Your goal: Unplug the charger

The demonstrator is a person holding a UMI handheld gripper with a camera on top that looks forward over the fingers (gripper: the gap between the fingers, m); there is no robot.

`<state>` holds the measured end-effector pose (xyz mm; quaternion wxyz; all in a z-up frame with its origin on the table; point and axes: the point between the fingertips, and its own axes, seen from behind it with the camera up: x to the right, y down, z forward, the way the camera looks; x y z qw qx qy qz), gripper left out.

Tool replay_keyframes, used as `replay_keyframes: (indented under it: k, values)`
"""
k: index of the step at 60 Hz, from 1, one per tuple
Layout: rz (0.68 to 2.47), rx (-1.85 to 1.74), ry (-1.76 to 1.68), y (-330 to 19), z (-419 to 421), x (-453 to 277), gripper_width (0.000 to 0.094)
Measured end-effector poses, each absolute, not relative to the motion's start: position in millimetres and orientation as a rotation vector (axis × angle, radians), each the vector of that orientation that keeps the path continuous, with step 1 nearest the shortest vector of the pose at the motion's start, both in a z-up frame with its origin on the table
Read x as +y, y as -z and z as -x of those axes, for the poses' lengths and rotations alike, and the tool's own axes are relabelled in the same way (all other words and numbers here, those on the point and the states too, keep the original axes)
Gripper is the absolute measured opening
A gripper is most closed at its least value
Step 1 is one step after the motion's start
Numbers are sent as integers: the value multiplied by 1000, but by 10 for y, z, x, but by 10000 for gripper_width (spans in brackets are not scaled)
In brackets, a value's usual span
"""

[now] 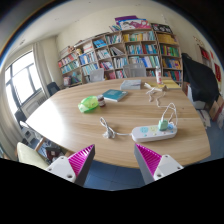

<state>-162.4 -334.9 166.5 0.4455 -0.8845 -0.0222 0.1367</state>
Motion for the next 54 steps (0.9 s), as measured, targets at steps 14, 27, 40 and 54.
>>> replay_keyframes:
  k: [14,27,40,54]
  values:
    - [2197,-88,-285,-1492,1536,-3135,822]
    - [2234,-83,-169,-1053,915,-2714,815]
    - [2204,-54,-110,-643,56,-1976,817]
    - [2143,-17,-189,-511,-105,-1461,579]
